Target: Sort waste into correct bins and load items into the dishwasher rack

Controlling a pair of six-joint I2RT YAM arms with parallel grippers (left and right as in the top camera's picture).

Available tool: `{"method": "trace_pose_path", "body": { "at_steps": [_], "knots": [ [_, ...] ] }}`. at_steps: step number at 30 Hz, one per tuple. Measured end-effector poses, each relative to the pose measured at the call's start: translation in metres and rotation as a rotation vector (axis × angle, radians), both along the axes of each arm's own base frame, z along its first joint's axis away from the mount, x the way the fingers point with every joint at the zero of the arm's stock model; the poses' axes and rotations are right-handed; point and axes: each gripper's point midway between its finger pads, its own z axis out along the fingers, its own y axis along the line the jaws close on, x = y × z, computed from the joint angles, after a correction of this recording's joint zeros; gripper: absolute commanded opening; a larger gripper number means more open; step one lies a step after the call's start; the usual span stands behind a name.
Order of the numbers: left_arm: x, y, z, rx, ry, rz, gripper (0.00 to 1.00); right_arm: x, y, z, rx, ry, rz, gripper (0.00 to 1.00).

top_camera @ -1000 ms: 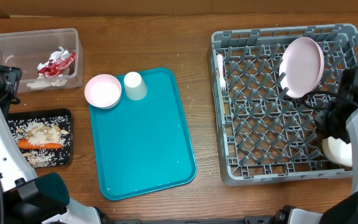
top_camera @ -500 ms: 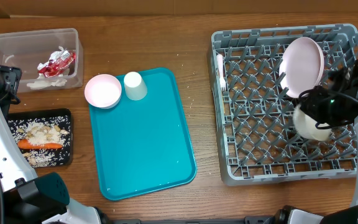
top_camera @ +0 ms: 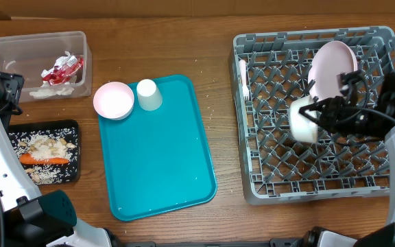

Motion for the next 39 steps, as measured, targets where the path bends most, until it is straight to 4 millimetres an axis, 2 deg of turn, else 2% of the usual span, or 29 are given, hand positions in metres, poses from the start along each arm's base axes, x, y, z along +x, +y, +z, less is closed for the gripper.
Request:
{"method": "trace_pose_path", "body": {
  "at_steps": [7, 16, 27, 30, 39],
  "knots": [
    [0.0, 0.0, 0.0, 0.0, 0.0, 0.0, 1.0, -0.009, 0.015, -0.021, 0.126, -0.002, 0.032, 0.04],
    [0.002, -0.003, 0.0, 0.0, 0.0, -0.011, 1.0, -0.01, 0.017, -0.022, 0.146, -0.013, 0.038, 0.04],
    [0.002, -0.003, 0.0, 0.0, 0.0, -0.011, 1.0, -0.004, 0.009, -0.026, 0.088, 0.008, -0.018, 0.05],
    [0.002, -0.003, 0.0, 0.0, 0.0, -0.011, 1.0, -0.002, -0.002, -0.035, 0.03, 0.04, -0.061, 0.07],
    [0.002, -0.003, 0.0, 0.0, 0.0, -0.011, 1.0, 0.002, -0.014, -0.036, 0.017, 0.057, -0.122, 0.08]
  ]
}}
